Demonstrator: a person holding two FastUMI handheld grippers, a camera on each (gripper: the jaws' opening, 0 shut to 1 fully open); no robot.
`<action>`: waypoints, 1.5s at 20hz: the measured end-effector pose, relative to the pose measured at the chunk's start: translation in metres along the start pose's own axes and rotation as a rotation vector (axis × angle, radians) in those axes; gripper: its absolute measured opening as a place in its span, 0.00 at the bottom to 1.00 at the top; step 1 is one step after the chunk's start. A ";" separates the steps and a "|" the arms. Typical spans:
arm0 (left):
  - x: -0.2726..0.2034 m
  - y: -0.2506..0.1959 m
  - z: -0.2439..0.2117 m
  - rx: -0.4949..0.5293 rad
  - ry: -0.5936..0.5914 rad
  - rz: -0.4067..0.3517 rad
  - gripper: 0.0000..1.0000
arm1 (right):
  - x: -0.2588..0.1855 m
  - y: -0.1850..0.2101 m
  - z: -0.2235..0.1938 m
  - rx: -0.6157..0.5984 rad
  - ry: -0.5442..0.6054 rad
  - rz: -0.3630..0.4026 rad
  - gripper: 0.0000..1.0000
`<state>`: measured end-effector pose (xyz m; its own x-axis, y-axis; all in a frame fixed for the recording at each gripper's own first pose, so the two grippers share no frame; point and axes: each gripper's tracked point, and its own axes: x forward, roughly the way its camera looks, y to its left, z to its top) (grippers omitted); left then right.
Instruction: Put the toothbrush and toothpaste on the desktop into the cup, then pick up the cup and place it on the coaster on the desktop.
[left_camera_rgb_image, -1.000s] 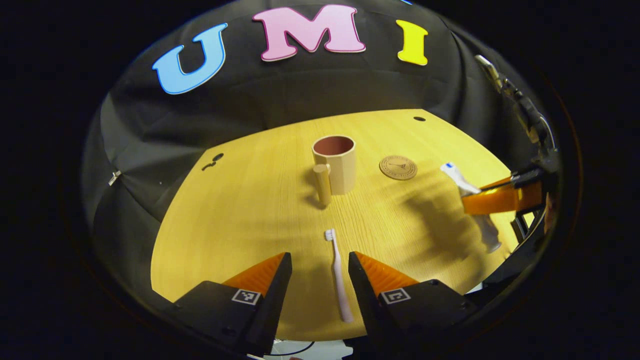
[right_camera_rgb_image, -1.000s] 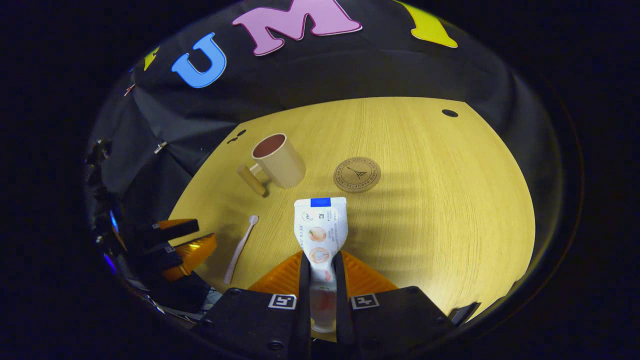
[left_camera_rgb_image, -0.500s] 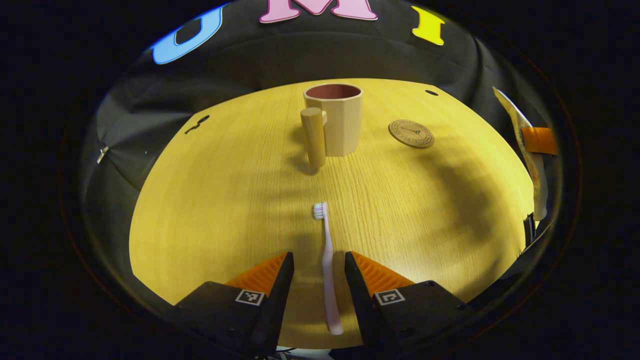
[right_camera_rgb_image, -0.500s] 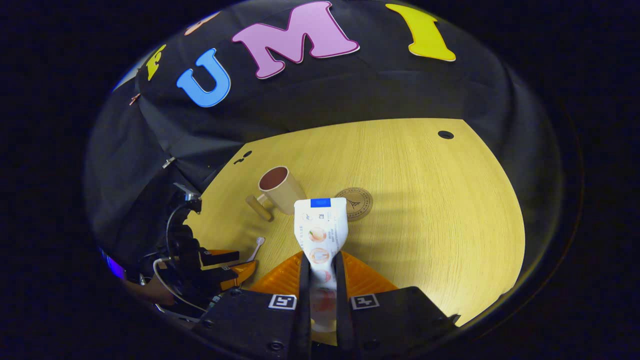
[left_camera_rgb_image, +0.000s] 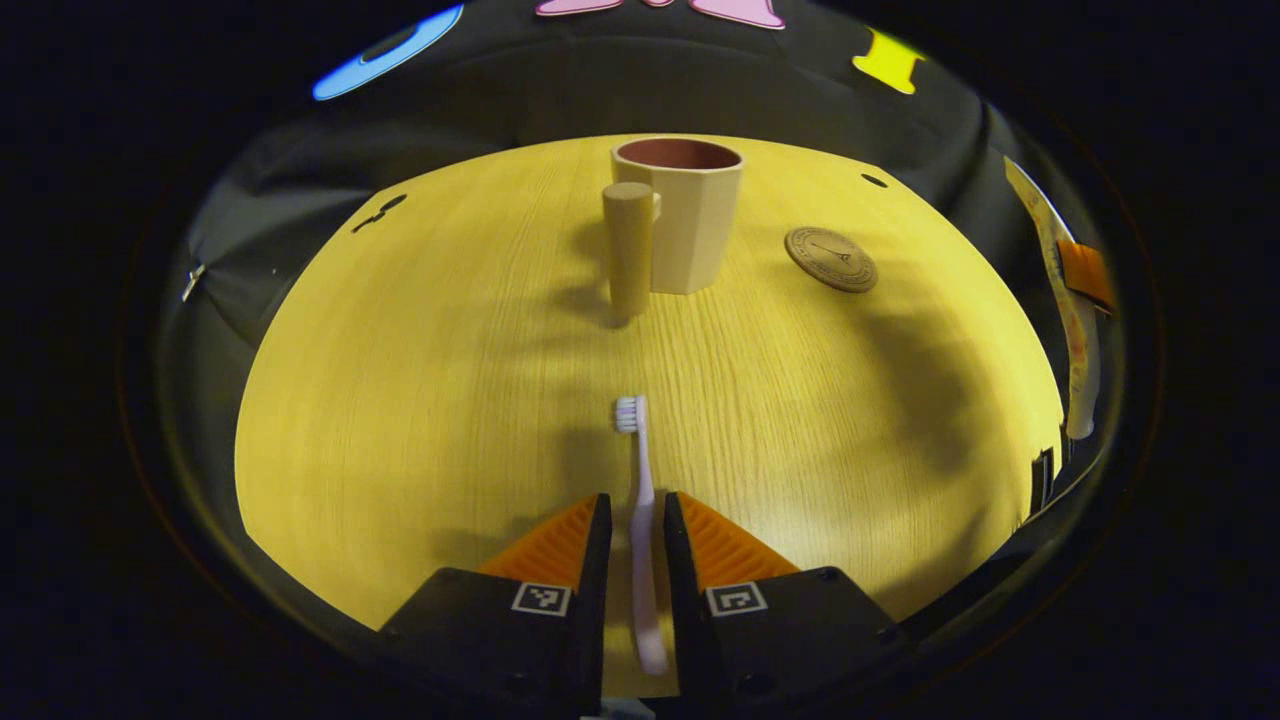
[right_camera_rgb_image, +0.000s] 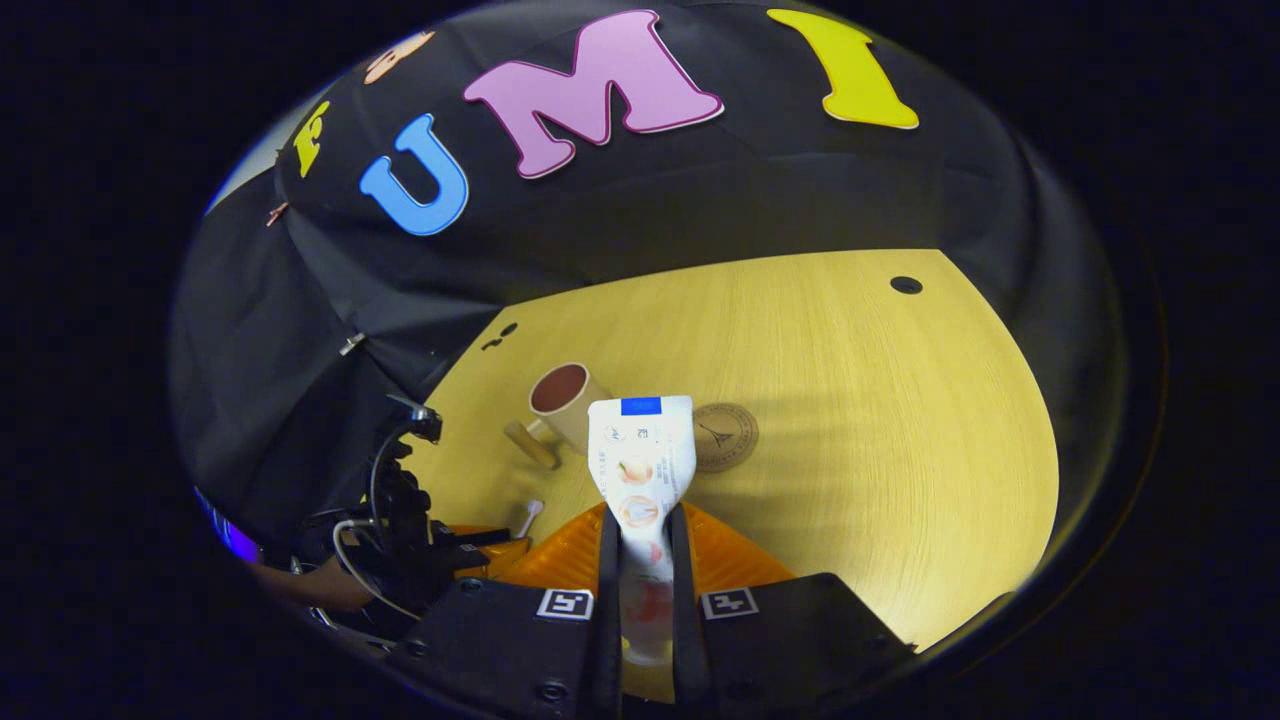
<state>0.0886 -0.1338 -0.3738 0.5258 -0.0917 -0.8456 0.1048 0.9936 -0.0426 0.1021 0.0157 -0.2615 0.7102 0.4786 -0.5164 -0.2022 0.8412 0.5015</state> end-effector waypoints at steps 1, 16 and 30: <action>0.001 0.003 0.000 -0.002 0.007 0.012 0.28 | 0.002 0.004 0.008 0.001 -0.019 0.017 0.24; -0.065 -0.006 0.059 -0.207 -0.338 -0.244 0.06 | 0.052 0.089 0.136 0.082 -0.325 0.378 0.23; -0.162 -0.003 0.159 -0.305 -0.664 -0.296 0.06 | 0.177 0.103 0.145 0.045 -0.342 0.389 0.24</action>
<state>0.1372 -0.1320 -0.1517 0.9166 -0.2799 -0.2853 0.1336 0.8874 -0.4413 0.3041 0.1509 -0.2004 0.7693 0.6381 -0.0331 -0.4713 0.6017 0.6448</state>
